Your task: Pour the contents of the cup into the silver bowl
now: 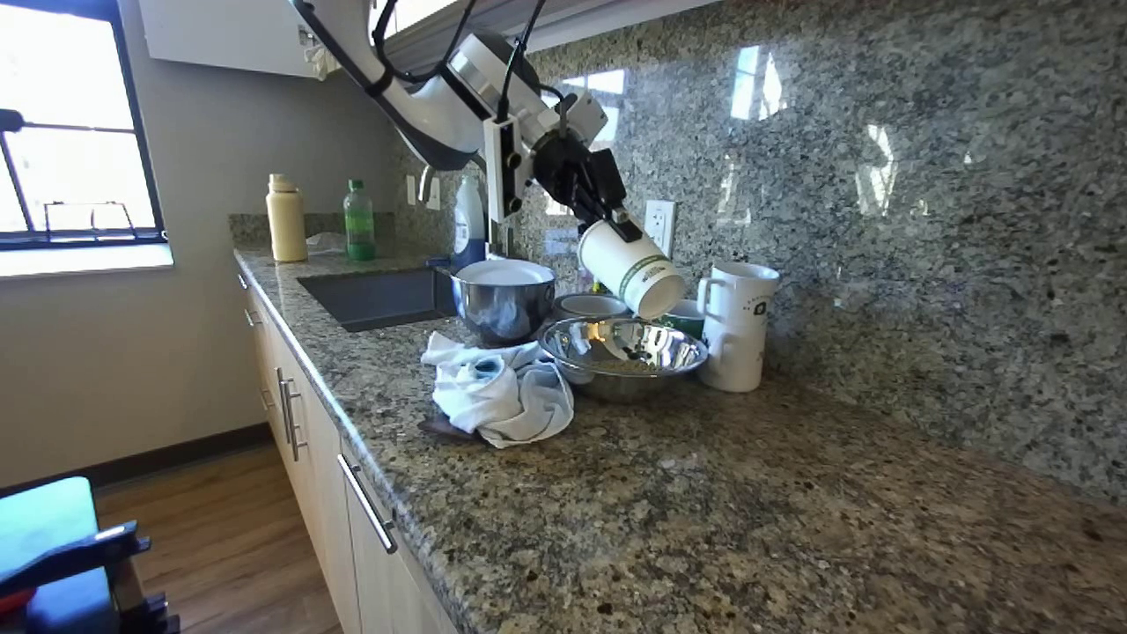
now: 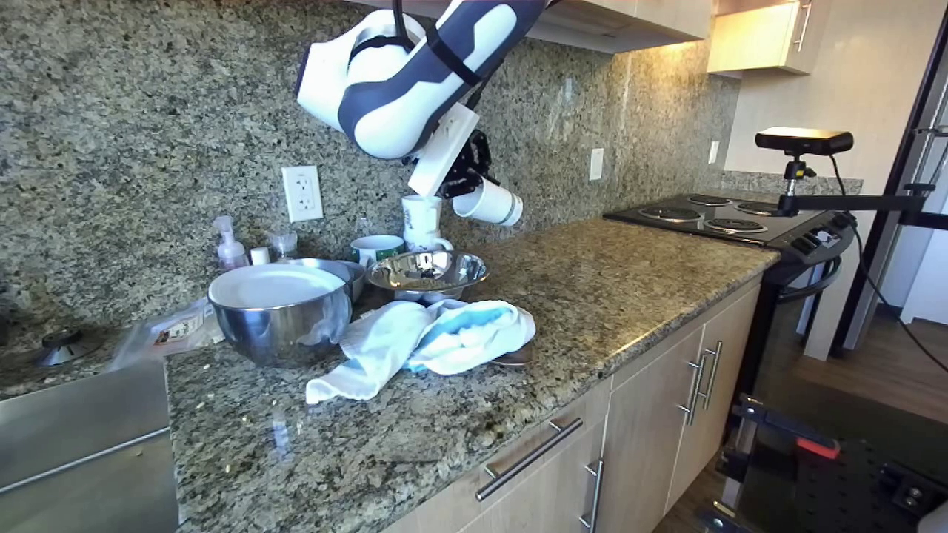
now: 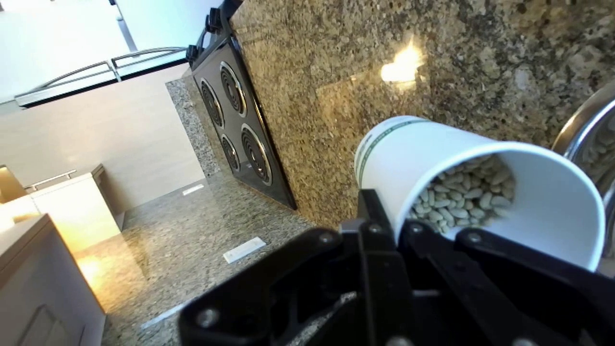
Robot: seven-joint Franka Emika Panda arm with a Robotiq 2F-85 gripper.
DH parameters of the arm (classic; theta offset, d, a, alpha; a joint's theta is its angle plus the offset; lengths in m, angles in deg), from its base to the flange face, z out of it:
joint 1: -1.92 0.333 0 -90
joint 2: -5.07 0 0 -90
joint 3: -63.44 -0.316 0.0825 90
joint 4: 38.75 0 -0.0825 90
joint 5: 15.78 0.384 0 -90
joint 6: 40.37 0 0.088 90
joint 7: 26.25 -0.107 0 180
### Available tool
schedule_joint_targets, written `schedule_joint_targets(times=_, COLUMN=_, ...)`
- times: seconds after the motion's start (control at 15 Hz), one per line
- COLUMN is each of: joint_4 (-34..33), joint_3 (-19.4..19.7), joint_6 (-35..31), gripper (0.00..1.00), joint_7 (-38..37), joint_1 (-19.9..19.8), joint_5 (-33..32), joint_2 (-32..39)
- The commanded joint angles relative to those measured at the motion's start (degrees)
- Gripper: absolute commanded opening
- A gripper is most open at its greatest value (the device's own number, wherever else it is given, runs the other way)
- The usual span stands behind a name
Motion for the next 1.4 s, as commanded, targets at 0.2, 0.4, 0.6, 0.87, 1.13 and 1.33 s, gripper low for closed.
schedule_joint_targets(times=0.2, joint_4=-0.3, joint_3=-1.9, joint_6=0.6, gripper=0.01, joint_7=-0.2, joint_1=-1.2, joint_5=-0.6, joint_2=0.3)
schedule_joint_targets(times=0.4, joint_4=-1.2, joint_3=-1.7, joint_6=1.1, gripper=0.00, joint_7=1.5, joint_1=-1.3, joint_5=-1.4, joint_2=1.6)
schedule_joint_targets(times=0.6, joint_4=-2.7, joint_3=-1.1, joint_6=2.3, gripper=0.00, joint_7=3.8, joint_1=-1.0, joint_5=-3.8, joint_2=3.2)
schedule_joint_targets(times=0.87, joint_4=-5.2, joint_3=-1.2, joint_6=2.5, gripper=0.00, joint_7=7.9, joint_1=-1.2, joint_5=-8.1, joint_2=5.3)
schedule_joint_targets(times=1.13, joint_4=-8.8, joint_3=-1.0, joint_6=3.8, gripper=0.00, joint_7=14.0, joint_1=-0.4, joint_5=-13.2, joint_2=8.1)
schedule_joint_targets(times=1.33, joint_4=-10.7, joint_3=-1.1, joint_6=4.5, gripper=0.00, joint_7=17.7, joint_1=0.1, joint_5=-16.4, joint_2=9.7)
